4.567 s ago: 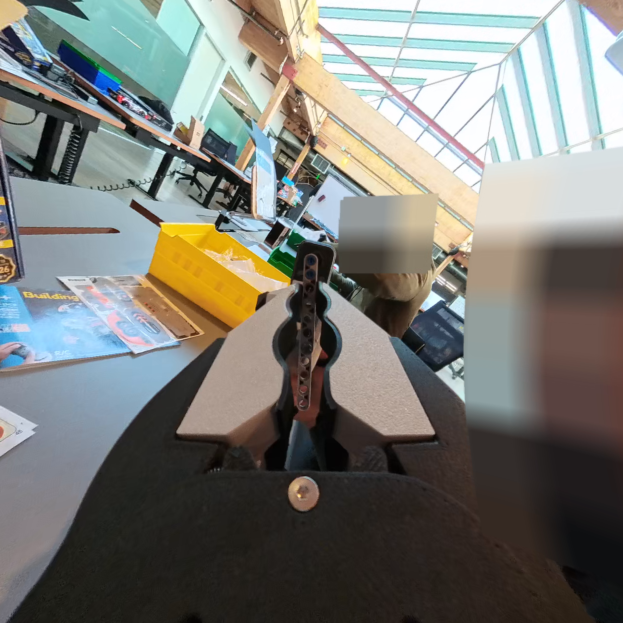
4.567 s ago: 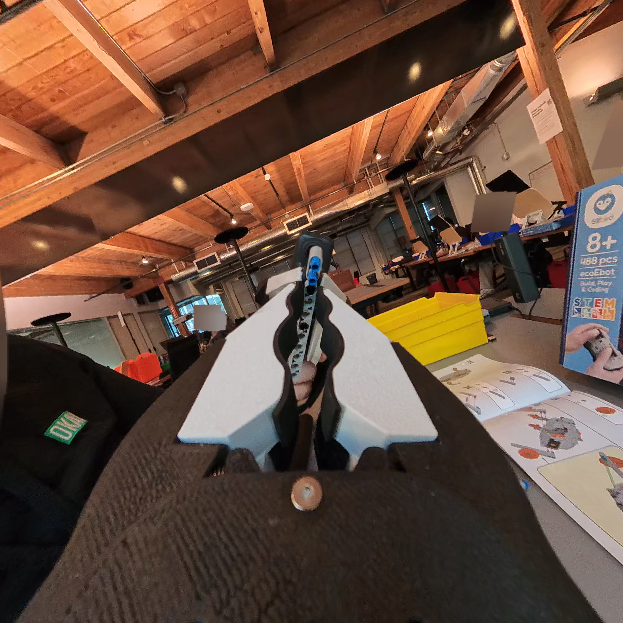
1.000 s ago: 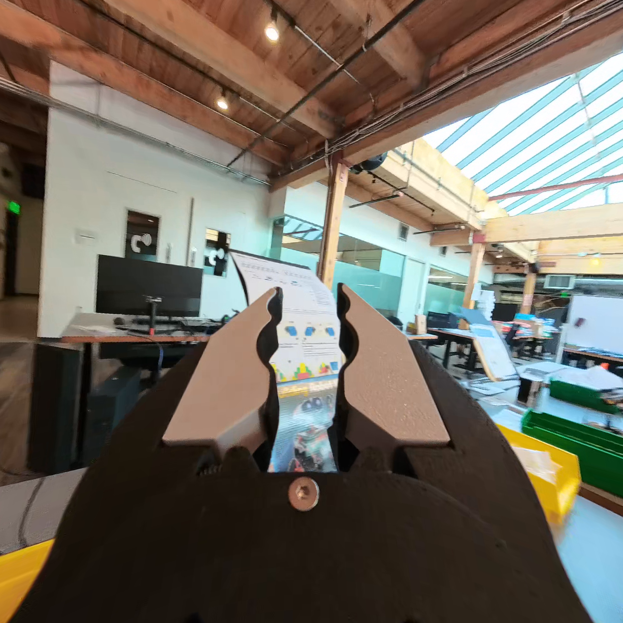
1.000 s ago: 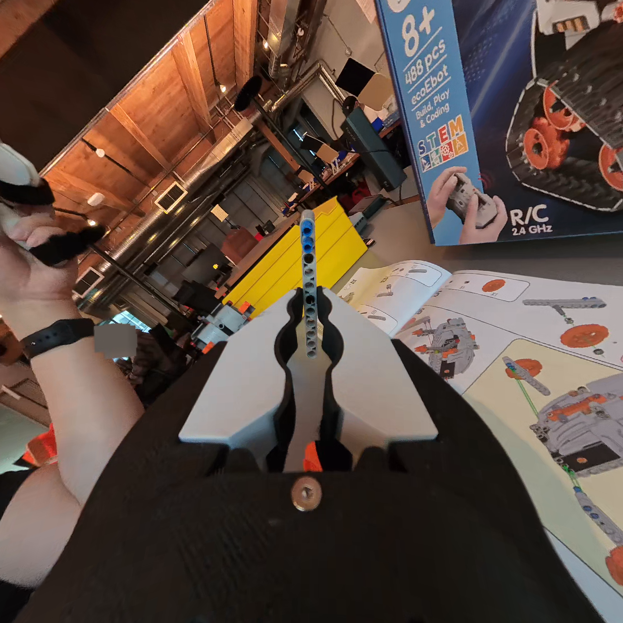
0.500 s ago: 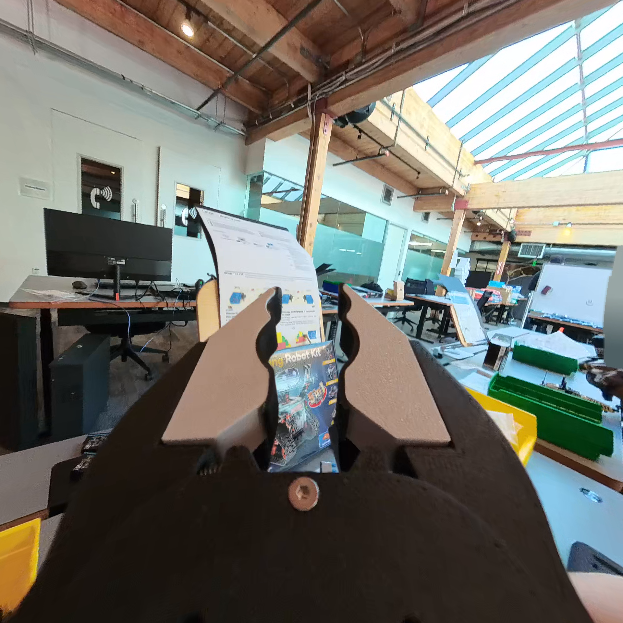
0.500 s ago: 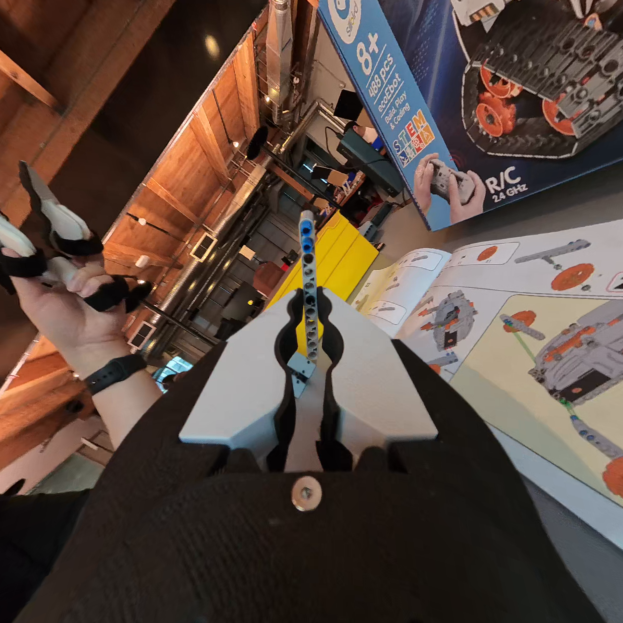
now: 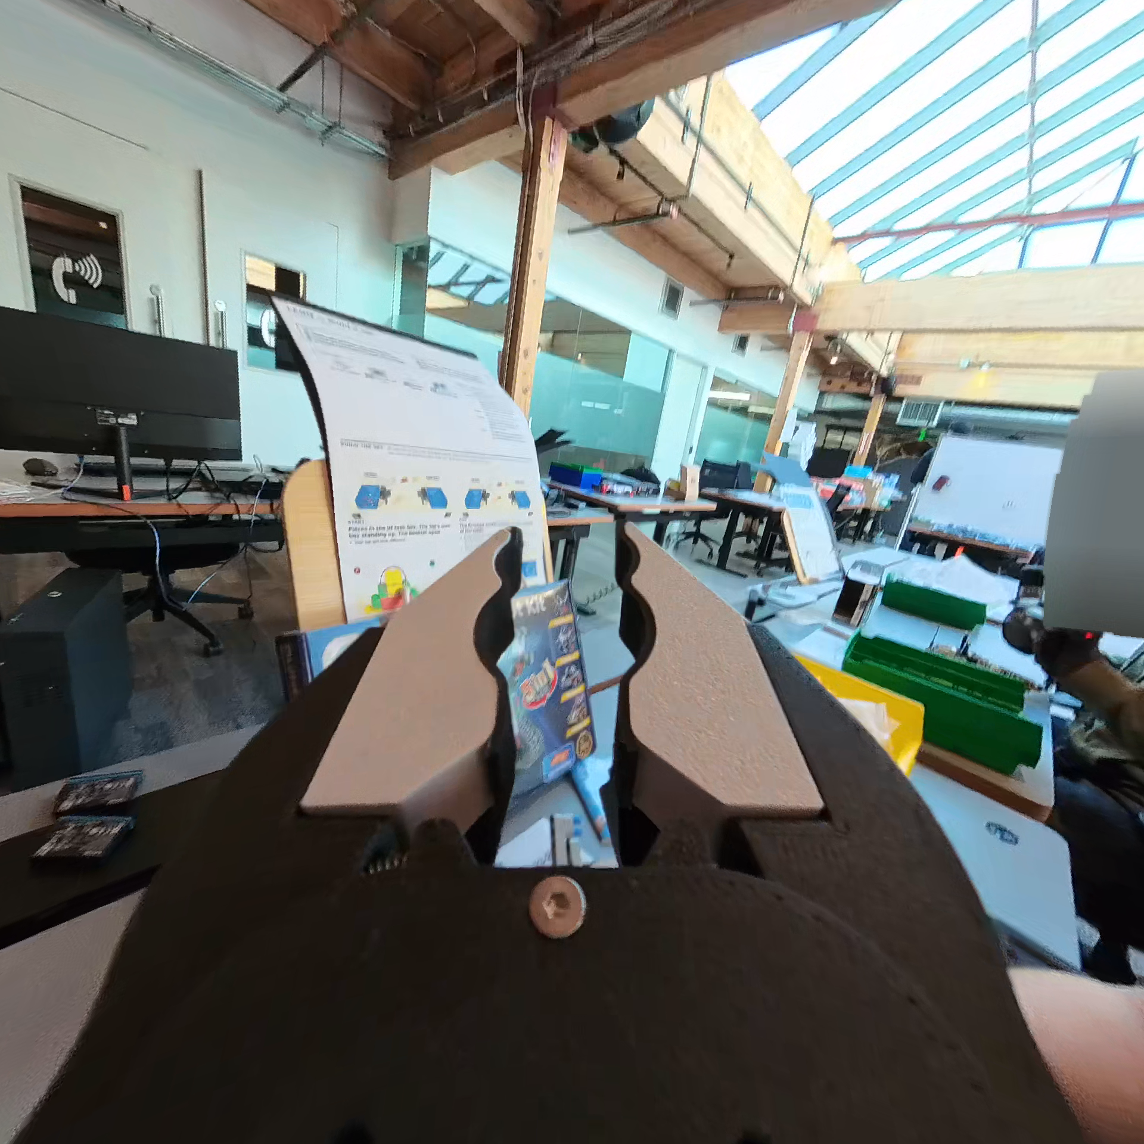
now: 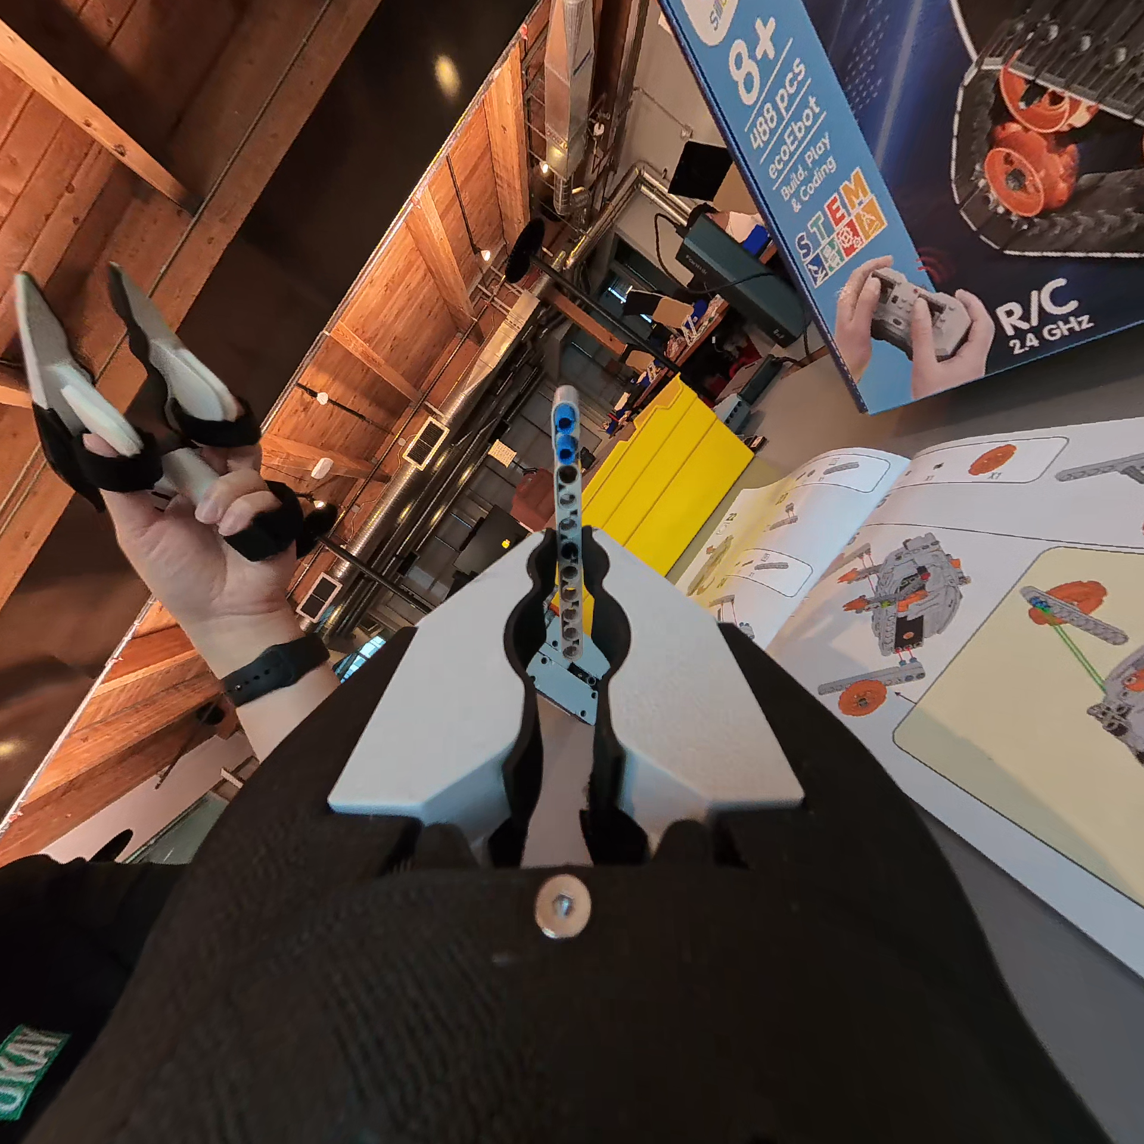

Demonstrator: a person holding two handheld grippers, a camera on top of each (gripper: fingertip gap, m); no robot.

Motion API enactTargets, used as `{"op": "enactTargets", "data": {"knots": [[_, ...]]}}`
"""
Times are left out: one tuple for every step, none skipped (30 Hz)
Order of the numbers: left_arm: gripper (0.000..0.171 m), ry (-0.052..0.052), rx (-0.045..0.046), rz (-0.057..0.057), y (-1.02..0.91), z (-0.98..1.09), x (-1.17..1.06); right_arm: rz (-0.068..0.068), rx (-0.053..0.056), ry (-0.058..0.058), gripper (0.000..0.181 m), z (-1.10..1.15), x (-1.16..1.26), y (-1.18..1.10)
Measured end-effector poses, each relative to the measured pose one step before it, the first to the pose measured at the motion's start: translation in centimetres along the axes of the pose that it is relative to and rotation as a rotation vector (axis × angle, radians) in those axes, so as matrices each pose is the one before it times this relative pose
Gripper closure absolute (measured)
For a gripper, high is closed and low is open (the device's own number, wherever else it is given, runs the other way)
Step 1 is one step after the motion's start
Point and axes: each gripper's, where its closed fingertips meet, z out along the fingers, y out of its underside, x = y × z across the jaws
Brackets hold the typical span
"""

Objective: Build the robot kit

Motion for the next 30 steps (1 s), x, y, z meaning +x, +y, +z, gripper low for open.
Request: {"op": "enactTargets", "data": {"knots": [[0.143,-0.0086,-0.0561,0.0137,1.006,0.332,-0.175,0.0012,0.0019,-0.0018,0.176,-0.029,-0.023,-0.079],[0.141,-0.0073,-0.07914,0.0149,1.398,0.468,-0.209,0.0024,0.002,-0.0025,0.176,-0.032,-0.039,-0.121],[0.141,-0.0051,-0.09414,0.0174,1.7,0.618,-0.199,0.0012,0.0042,-0.0034,0.176,-0.065,-0.081,-0.19],[0.14,-0.0055,-0.10477,0.0202,1.927,0.79,-0.195,-0.0018,0.008,-0.0018,0.176,-0.127,-0.095,-0.291],[0.141,-0.0085,-0.10839,0.0258,1.97,0.963,-0.198,-0.008,0.0093,0.0048,0.176,-0.156,-0.08,-0.372],[0.144,-0.0186,-0.09642,0.0263,1.76,1.176,-0.283,-0.0231,0.0038,0.0206,0.176,-0.172,0.071,-0.341],[0.142,-0.015,-0.069,0.0231,1.346,1.408,-0.13,-0.0468,-0.0053,0.04,0.176,-0.183,0.235,-0.232],[0.14,0.0043,-0.03759,0.015,0.824,1.526,0.272,-0.0701,-0.0078,0.0522,0.176,-0.197,0.308,-0.202],[0.139,0.0172,-0.01251,-0.0063,0.407,1.521,0.459,-0.0819,-0.005,0.0573,0.176,-0.187,0.306,-0.252],[0.138,0.0284,-0.0101,-0.0299,0.345,1.481,0.586,-0.0833,-0.0034,0.0612,0.176,-0.195,0.324,-0.265],[0.134,0.0406,-0.02314,-0.0322,0.481,1.366,0.781,-0.0802,-0.0022,0.0586,0.176,-0.203,0.308,-0.255],[0.131,0.038,-0.03483,-0.0166,0.616,1.203,0.78,-0.0698,-0.0017,0.0653,0.176,-0.221,0.445,-0.226],[0.13,0.0201,-0.03532,-0.0029,0.583,0.96,0.494,-0.0582,0.0113,0.0506,0.176,-0.23,0.304,-0.341],[0.129,-0.0036,-0.0253,0.0036,0.453,0.687,0.102,-0.0399,0.0201,0.0309,0.176,-0.224,0.09,-0.435],[0.129,-0.0153,-0.01263,0.0051,0.256,0.424,-0.127,-0.0268,0.0161,0.0064,0.176,-0.151,-0.188,-0.392],[0.13,-0.0079,-0.00332,0.0022,0.104,0.237,-0.064,-0.0228,0.0021,0.0112,0.176,-0.069,-0.065,-0.18],[0.131,0.0056,-0.00003,-0.0042,0.034,0.117,0.084,-0.0249,-0.0049,0.0182,0.176,-0.023,0.072,-0.026],[0.131,0.0127,-0.00077,-0.0098,0.034,0.048,0.148,-0.0216,-0.0011,0.0069,0.176,-0.007,-0.06,-0.018],[0.13,0.0097,-0.00306,-0.0127,0.059,0.003,0.064,-0.0081,0.0013,-0.0032,0.176,0.015,-0.145,0.006],[0.13,0.0023,-0.00584,-0.0136,0.112,-0.017,-0.072,0.0075,0.0022,-0.0137,0.176,0.03,-0.24,0.019],[0.13,-0.0027,-0.00886,-0.012,0.163,-0.024,-0.176,0.0178,0.0032,-0.0292,0.176,0.061,-0.39,0.025],[0.13,-0.0042,-0.00953,-0.0089,0.167,-0.037,-0.198,0.0222,-0.0025,-0.026,0.176,0.083,-0.303,0.117],[0.131,-0.0047,-0.00653,-0.0058,0.106,-0.075,-0.205,0.0203,-0.0075,-0.0094,0.176,0.082,-0.031,0.209],[0.131,-0.0066,-0.00208,-0.005,0.031,-0.135,-0.227,0.0157,-0.0019,-0.0068,0.176,0.045,0.023,0.122],[0.131,-0.0084,0.00095,-0.0048,-0.022,-0.203,-0.233,0.0159,0.0042,-0.0107,0.176,0.027,-0.024,0.03],[0.132,-0.0094,0.00192,-0.0034,-0.054,-0.266,-0.214,0.0203,0.0057,-0.0166,0.176,0.013,-0.104,-0.023],[0.133,-0.0121,0.00228,-0.0015,-0.069,-0.312,-0.228,0.0246,0.0053,-0.0199,0.176,0.021,-0.146,-0.042],[0.134,-0.0166,0.00203,-0.0007,-0.064,-0.371,-0.291,0.0261,0.0035,-0.0174,0.176,0.013,-0.098,-0.012],[0.134,-0.0202,0.00236,-0.0005,-0.069,-0.42,-0.333,0.0254,0.0021,-0.0134,0.176,0.014,-0.03,0.032],[0.134,-0.0213,0.00414,-0.0003,-0.092,-0.447,-0.351,0.0234,0.0024,-0.0099,0.176,0.014,0.027,0.036]]}}
